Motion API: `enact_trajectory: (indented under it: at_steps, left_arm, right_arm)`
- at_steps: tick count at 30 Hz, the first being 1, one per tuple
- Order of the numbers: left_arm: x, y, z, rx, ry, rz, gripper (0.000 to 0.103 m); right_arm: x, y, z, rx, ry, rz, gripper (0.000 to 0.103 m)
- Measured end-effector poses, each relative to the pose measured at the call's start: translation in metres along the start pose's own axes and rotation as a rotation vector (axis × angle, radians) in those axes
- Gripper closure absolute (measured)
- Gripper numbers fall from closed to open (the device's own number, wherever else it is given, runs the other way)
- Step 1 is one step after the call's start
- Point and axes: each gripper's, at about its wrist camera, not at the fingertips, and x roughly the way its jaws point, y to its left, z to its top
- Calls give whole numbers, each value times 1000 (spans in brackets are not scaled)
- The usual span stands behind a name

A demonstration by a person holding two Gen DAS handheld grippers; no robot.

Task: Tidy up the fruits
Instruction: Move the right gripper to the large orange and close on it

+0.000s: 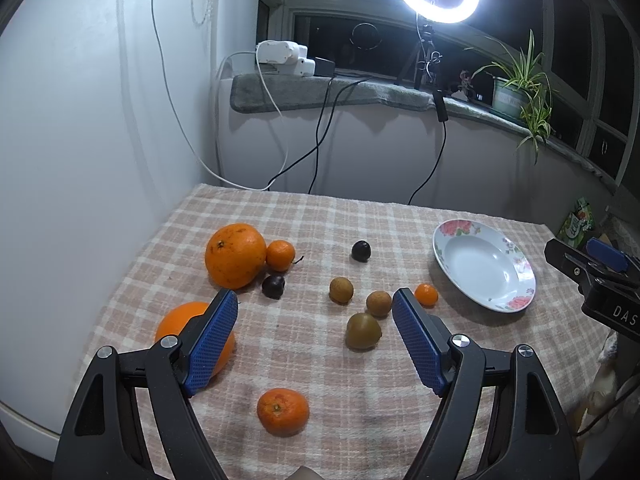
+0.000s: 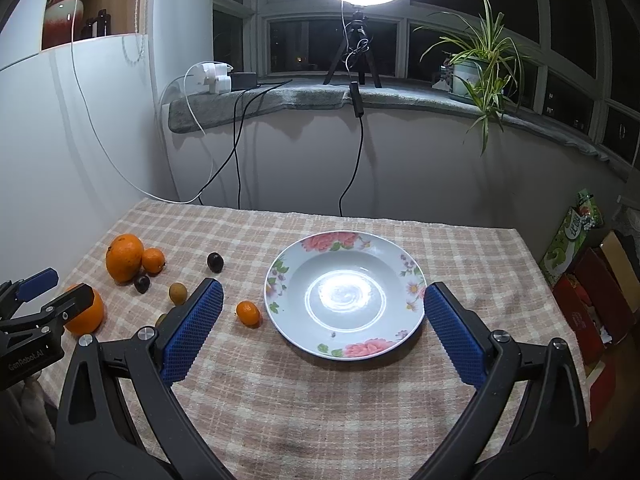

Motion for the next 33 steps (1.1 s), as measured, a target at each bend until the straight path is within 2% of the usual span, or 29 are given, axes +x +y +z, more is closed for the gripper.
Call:
enact_trajectory:
  at_steps: [7, 14, 20, 24, 33]
  left_arm:
    - [2, 7, -3, -13, 7, 0, 23]
    - [1, 25, -10, -50, 22, 22, 25]
    - [-2, 51, -18, -105, 35, 55, 26]
    - [-2, 68, -27, -143, 53, 72, 27]
    - [7, 98, -38, -243, 108, 41, 31]
  right_arm:
    - [4, 3, -3, -12, 2, 20, 1]
    - [11, 6, -5, -14, 21, 97, 1]
    - [21, 21, -1, -30, 47, 192, 1]
    - [30, 39, 1, -59, 80, 293, 1]
    - [56, 95, 6, -132, 180, 506, 1]
